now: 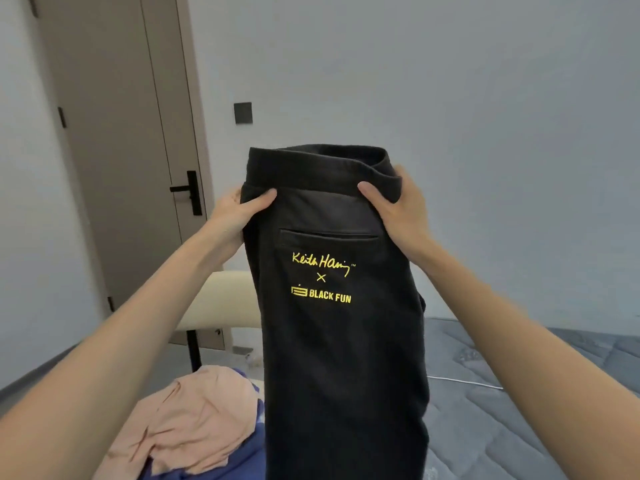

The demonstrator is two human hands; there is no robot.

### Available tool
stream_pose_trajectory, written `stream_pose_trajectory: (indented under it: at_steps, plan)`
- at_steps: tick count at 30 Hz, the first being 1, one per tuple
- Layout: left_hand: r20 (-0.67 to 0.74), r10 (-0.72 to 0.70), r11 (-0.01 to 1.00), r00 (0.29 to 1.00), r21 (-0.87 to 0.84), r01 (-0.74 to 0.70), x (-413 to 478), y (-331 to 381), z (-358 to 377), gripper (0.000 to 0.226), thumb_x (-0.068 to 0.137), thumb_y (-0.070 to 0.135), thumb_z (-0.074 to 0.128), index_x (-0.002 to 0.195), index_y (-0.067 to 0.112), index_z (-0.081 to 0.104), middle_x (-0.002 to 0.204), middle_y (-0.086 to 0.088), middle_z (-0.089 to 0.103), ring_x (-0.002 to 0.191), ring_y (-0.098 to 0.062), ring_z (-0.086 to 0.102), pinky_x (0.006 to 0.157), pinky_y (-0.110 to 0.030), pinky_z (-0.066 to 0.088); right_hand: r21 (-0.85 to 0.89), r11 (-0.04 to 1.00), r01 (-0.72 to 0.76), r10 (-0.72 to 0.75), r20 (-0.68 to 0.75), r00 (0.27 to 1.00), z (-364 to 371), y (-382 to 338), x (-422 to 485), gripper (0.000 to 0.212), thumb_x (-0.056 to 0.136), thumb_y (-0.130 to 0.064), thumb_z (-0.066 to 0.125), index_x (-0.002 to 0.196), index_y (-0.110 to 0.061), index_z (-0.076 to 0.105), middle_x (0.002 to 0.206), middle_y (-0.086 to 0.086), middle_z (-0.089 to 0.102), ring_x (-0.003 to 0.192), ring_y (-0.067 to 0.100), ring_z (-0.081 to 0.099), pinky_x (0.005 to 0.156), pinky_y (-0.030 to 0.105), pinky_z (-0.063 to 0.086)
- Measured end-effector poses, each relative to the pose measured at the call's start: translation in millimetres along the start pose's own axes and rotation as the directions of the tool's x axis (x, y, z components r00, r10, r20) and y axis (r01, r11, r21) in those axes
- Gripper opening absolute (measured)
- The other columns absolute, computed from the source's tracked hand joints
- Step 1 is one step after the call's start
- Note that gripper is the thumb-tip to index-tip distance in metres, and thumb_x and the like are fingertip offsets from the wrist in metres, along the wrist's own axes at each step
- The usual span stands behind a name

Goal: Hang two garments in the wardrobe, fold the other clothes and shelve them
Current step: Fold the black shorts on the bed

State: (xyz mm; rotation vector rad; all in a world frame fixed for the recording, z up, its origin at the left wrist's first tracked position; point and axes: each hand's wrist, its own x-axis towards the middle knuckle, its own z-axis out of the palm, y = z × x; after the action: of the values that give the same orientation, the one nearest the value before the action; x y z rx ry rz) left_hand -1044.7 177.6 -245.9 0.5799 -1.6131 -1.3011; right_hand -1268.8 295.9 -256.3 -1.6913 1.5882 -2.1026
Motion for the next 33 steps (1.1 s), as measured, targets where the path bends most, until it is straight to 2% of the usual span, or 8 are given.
stream_pose_trajectory:
  at_steps: [5, 9, 14, 18, 21, 23, 28, 33]
  plan:
    - [0.109, -0.256, 0.919, 0.960, 0.334, 0.207, -19, -31, -23, 0.021, 0.083, 0.028, 0.068, 0.100, 0.020, 0.059, 0.107, 0.003, 0.063, 0.104, -0.014, 0.058, 0.073, -0.022, 0.048, -0.443, 0.893, -0.085, 0.253, 0.337, 0.907, -9, 8, 1, 0.029, 0.085, -0.044, 0.067, 0.102, -0.021, 0.066, 0.094, -0.006, 0.067, 0.095, 0.017, 0.064, 0.081, 0.030, 0.052]
    - [0.091, -0.296, 0.913, 0.951, 0.319, 0.254, -19, -50, -14, 0.036, 0.091, 0.026, 0.061, 0.123, 0.014, 0.049, 0.128, 0.002, 0.052, 0.116, -0.018, 0.046, 0.101, -0.034, 0.035, -0.656, 0.753, -0.041, 0.247, 0.225, 0.943, 3, 19, -3, 0.041, 0.086, -0.053, 0.061, 0.114, -0.022, 0.061, 0.104, -0.004, 0.065, 0.099, 0.021, 0.060, 0.085, 0.038, 0.050]
    - [0.082, -0.201, 0.889, 0.976, 0.434, 0.147, 9, -43, 3, 0.043, 0.093, 0.027, 0.059, 0.133, 0.015, 0.048, 0.131, -0.002, 0.051, 0.110, -0.018, 0.044, 0.089, -0.030, 0.035, -0.818, 0.567, -0.096, 0.333, 0.121, 0.935, 8, 30, 24, 0.039, 0.094, -0.047, 0.052, 0.123, -0.021, 0.056, 0.107, 0.006, 0.066, 0.102, 0.029, 0.061, 0.079, 0.033, 0.046]
    - [-0.061, -0.143, 0.924, 0.988, 0.348, 0.156, 46, -33, 24, 0.039, 0.092, 0.019, 0.061, 0.129, 0.017, 0.050, 0.109, -0.003, 0.055, 0.082, -0.021, 0.057, 0.060, -0.024, 0.044, -0.764, 0.629, -0.140, 0.313, 0.084, 0.946, 2, 38, 61, 0.031, 0.093, -0.030, 0.061, 0.119, -0.016, 0.056, 0.105, 0.008, 0.067, 0.100, 0.030, 0.062, 0.072, 0.033, 0.045]
    - [-0.093, -0.039, 0.962, 0.995, 0.264, 0.062, 72, -26, 43, 0.032, 0.091, 0.014, 0.061, 0.121, 0.017, 0.051, 0.113, -0.001, 0.054, 0.093, -0.021, 0.062, 0.072, -0.026, 0.055, -0.408, 0.881, -0.242, 0.287, 0.052, 0.957, -8, 50, 84, 0.024, 0.097, -0.024, 0.053, 0.118, -0.011, 0.054, 0.111, 0.007, 0.058, 0.106, 0.030, 0.057, 0.089, 0.041, 0.051]
    - [-0.047, 0.065, 0.978, 0.997, 0.203, -0.054, 81, -24, 57, 0.020, 0.094, 0.015, 0.058, 0.111, 0.021, 0.050, 0.108, 0.003, 0.055, 0.090, -0.014, 0.062, 0.069, -0.020, 0.053, -0.237, 0.943, -0.234, 0.238, -0.013, 0.971, -19, 56, 91, 0.019, 0.099, -0.023, 0.049, 0.115, -0.013, 0.053, 0.111, 0.005, 0.057, 0.104, 0.025, 0.057, 0.092, 0.039, 0.051]
    - [0.057, 0.203, 0.967, 0.977, 0.146, -0.210, 66, -35, 95, 0.012, 0.093, 0.017, 0.058, 0.094, 0.028, 0.055, 0.094, 0.013, 0.062, 0.078, 0.008, 0.061, 0.057, -0.004, 0.045, -0.152, 0.974, -0.171, 0.152, -0.130, 0.980, -64, 67, 78, 0.007, 0.098, -0.024, 0.048, 0.104, -0.019, 0.050, 0.103, -0.003, 0.059, 0.095, 0.014, 0.057, 0.075, 0.022, 0.047]
    - [0.222, 0.087, 0.977, 0.971, 0.172, -0.127, 15, -92, 123, 0.010, 0.093, 0.018, 0.058, 0.097, 0.026, 0.056, 0.097, 0.006, 0.064, 0.086, 0.000, 0.061, 0.068, -0.011, 0.047, -0.254, 0.928, -0.272, 0.253, -0.108, 0.961, -112, 98, -6, 0.010, 0.097, -0.023, 0.048, 0.107, -0.022, 0.049, 0.098, -0.011, 0.058, 0.093, 0.011, 0.055, 0.076, 0.023, 0.044]
